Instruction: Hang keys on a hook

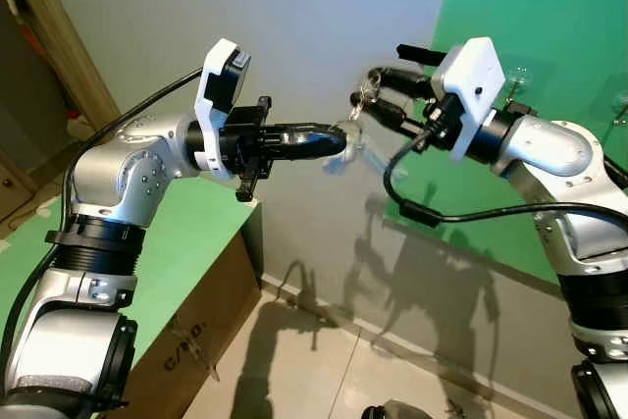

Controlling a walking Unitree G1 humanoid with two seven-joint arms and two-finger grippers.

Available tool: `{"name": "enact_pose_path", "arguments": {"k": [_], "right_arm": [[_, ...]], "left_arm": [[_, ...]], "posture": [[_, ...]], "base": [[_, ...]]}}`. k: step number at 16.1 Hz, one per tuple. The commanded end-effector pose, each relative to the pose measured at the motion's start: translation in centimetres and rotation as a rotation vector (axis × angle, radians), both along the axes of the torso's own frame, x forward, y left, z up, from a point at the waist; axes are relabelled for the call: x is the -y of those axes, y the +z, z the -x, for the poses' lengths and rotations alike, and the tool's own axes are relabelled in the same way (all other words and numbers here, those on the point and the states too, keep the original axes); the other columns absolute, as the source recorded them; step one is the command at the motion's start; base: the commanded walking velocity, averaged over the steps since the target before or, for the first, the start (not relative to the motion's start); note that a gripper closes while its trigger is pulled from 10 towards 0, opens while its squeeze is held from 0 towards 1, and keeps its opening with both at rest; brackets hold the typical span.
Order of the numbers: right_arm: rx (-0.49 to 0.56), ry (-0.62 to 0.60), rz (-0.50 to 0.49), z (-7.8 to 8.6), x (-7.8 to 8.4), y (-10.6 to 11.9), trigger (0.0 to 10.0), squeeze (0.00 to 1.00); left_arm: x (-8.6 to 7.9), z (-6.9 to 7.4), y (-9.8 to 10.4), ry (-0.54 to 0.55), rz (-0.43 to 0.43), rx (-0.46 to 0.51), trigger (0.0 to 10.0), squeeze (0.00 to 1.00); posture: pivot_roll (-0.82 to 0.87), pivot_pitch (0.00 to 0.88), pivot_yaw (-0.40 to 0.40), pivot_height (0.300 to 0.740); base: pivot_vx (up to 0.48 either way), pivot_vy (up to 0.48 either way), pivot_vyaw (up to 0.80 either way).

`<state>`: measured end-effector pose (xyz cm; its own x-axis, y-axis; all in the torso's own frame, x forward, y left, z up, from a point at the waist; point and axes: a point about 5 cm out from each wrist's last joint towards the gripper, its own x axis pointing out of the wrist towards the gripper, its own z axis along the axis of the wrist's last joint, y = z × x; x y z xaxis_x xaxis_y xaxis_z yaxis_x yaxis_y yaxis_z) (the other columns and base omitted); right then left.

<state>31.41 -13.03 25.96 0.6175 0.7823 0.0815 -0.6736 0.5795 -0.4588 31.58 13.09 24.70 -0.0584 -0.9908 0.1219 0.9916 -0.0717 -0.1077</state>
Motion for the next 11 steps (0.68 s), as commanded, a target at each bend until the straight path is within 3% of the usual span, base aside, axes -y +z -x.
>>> {"name": "enact_pose_path", "arguments": {"k": [1, 11], "right_arm": [[0.055, -0.058, -0.011, -0.51, 0.41, 0.78, 10.0, 1.0], [0.084, -0.087, -0.042, -0.86, 0.49, 0.82, 10.0, 1.0]], "left_arm": [[-0.38, 0.18, 0.34, 0.004, 0.008, 0.015, 0.0, 0.0], [-0.42, 0.24, -0.15, 0.021, -0.018, 0.021, 0.0, 0.0]], "posture": [[-0.13, 0.0, 0.046, 0.722], [-0.13, 0.0, 0.042, 0.722]], "base": [[0.0, 0.0, 0.0], [0.0, 0.0, 0.0]]}}
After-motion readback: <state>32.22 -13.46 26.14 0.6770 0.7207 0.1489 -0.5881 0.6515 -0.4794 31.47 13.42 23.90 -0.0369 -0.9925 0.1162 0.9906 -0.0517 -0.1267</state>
